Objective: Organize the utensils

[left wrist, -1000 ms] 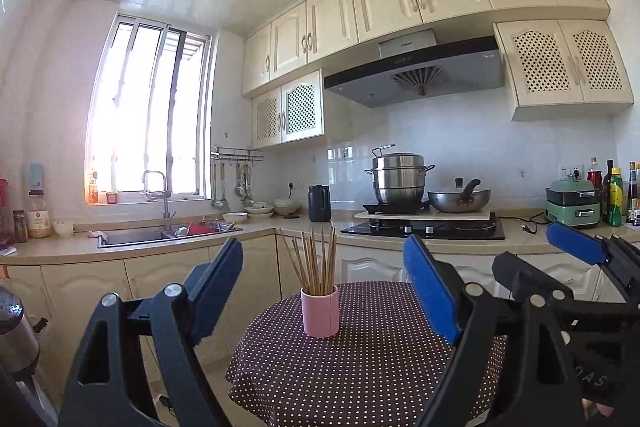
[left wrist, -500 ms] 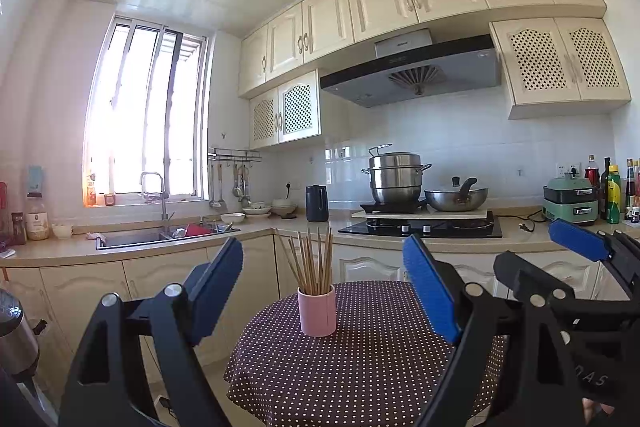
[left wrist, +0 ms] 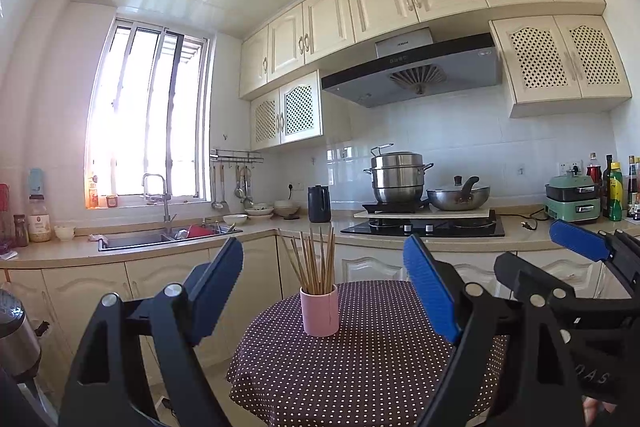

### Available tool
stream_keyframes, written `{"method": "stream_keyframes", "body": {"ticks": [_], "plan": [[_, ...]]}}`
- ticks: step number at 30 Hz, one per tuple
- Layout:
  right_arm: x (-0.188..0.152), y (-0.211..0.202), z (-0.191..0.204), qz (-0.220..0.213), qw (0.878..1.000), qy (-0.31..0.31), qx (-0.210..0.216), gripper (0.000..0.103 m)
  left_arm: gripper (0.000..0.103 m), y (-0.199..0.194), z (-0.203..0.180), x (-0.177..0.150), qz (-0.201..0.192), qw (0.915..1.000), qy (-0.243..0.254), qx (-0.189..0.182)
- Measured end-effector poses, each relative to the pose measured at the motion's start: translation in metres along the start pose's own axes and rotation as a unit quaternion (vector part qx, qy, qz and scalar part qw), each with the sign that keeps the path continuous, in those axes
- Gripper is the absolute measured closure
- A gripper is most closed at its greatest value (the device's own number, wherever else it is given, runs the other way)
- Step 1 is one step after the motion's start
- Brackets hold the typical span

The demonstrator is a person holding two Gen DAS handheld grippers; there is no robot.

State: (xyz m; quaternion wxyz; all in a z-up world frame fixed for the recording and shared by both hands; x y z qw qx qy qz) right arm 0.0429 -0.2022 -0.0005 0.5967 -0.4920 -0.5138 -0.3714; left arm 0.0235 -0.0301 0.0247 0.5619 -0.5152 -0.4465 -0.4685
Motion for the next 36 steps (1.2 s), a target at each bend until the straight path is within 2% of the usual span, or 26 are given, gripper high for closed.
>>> {"method": "stream_keyframes", "body": {"ticks": [36], "plan": [[-0.0006,-0.002,0.0003,0.004,1.0,0.002,-0.002,0.025,0.022,0.0044,-0.005,-0.0027,0.002,1.0,-0.002,-0.005]]}}
Point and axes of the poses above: each gripper's, at about its wrist camera, not at the fingertips, and y roughly the way its jaws point, z to its left, x to its top, the point moved 2 cm from there along y, roughly the way its jaws point, and after that the axes turned 10 degrees about z, right-handed, at the moved point
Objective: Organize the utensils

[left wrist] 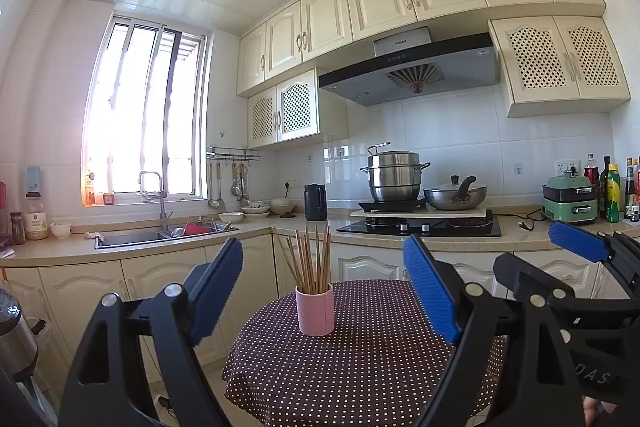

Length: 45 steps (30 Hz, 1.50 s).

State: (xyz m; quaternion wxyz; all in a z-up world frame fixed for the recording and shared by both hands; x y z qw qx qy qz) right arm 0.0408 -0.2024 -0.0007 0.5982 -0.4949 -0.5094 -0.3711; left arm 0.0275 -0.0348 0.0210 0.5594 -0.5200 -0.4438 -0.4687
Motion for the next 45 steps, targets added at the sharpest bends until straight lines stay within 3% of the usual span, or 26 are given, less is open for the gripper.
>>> {"method": "stream_keyframes", "body": {"ticks": [45], "plan": [[-0.0001,0.0002,-0.0056,0.005,1.0,0.001,0.001,0.025,0.022,0.0,0.0069,-0.0058,0.003,1.0,-0.001,0.002]]}}
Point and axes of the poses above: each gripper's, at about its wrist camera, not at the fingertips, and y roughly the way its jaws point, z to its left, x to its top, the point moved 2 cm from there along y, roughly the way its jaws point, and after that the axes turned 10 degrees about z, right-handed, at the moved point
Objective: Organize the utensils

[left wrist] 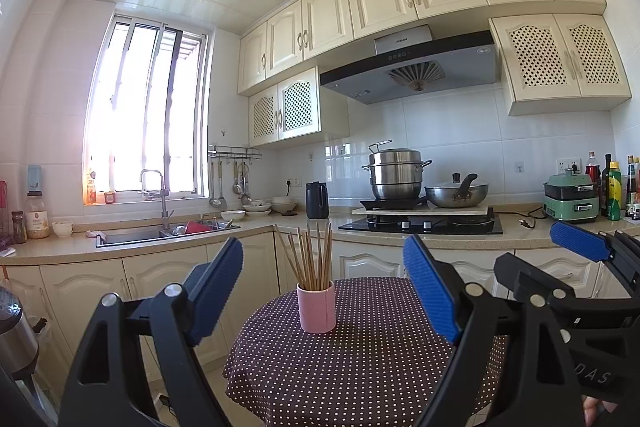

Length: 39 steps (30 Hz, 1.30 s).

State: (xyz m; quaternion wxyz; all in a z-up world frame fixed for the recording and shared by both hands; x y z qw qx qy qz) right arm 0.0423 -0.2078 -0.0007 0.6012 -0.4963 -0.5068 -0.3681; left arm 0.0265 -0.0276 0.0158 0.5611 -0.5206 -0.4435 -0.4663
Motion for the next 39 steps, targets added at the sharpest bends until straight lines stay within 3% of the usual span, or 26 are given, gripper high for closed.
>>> {"method": "stream_keyframes", "body": {"ticks": [39], "plan": [[-0.0057,0.0055,0.0006,0.006,1.0,0.004,0.003,0.023,0.022,0.0004,0.0043,-0.0025,0.004,1.0,0.0,0.0]]}}
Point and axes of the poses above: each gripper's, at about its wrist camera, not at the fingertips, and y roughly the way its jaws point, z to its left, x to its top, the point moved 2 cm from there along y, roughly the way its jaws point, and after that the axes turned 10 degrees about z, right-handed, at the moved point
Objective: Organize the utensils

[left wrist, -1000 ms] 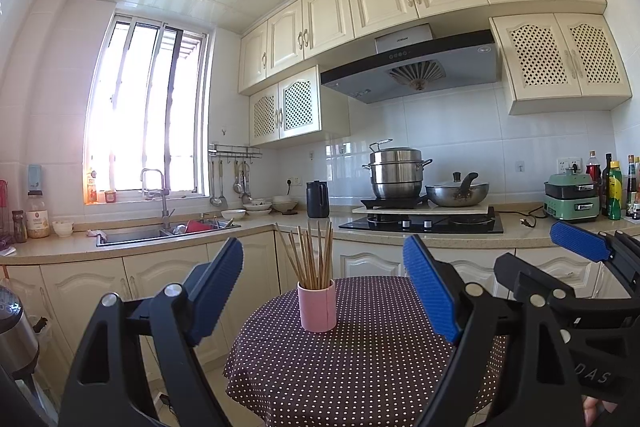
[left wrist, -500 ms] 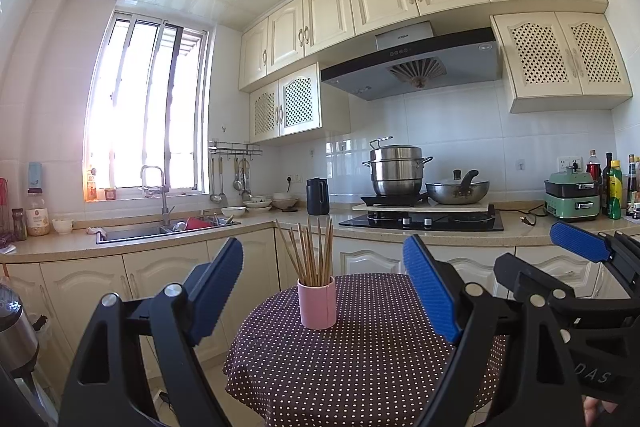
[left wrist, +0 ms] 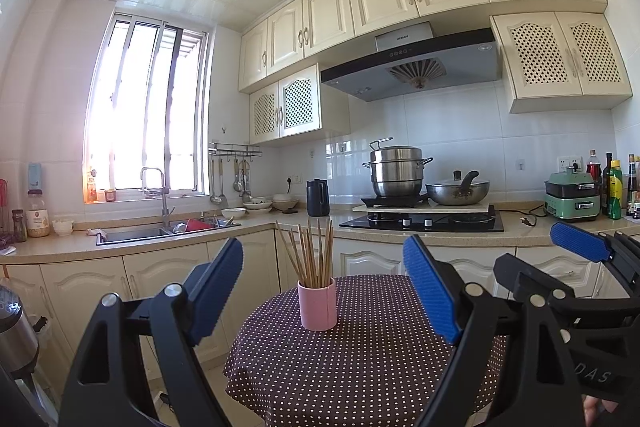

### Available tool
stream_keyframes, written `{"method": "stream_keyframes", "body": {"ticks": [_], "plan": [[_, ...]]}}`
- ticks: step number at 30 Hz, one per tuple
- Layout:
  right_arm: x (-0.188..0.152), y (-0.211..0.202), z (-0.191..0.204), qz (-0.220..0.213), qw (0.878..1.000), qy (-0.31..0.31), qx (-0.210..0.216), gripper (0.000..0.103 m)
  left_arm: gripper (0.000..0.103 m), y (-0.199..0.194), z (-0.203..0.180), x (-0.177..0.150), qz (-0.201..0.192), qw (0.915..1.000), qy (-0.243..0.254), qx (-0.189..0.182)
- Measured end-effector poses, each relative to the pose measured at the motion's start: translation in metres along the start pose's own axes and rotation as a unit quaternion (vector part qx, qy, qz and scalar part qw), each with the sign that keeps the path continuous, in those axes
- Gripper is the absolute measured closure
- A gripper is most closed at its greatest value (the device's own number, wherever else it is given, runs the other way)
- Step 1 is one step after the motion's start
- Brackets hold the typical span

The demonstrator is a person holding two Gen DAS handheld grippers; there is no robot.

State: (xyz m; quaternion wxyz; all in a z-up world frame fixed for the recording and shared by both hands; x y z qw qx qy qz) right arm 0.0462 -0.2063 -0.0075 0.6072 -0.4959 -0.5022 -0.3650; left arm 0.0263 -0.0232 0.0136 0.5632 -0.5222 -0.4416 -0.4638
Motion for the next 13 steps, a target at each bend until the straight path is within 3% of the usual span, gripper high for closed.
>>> {"method": "stream_keyframes", "body": {"ticks": [7,13], "plan": [[-0.002,0.005,0.0,0.004,1.0,0.002,0.004,0.023,0.022,0.008,0.003,-0.002,0.001,1.0,-0.006,-0.004],[-0.015,0.045,-0.002,0.038,0.999,-0.005,0.004,0.02,0.022,0.046,0.007,-0.023,0.039,0.9992,-0.009,0.004]]}}
Point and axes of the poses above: each gripper's, at about its wrist camera, not at the fingertips, and y roughly the way its jaws point, z to its left, x to its top, the point moved 2 cm from there along y, roughly the way its jaws point, and after that the axes turned 10 degrees about z, right-handed, at the moved point
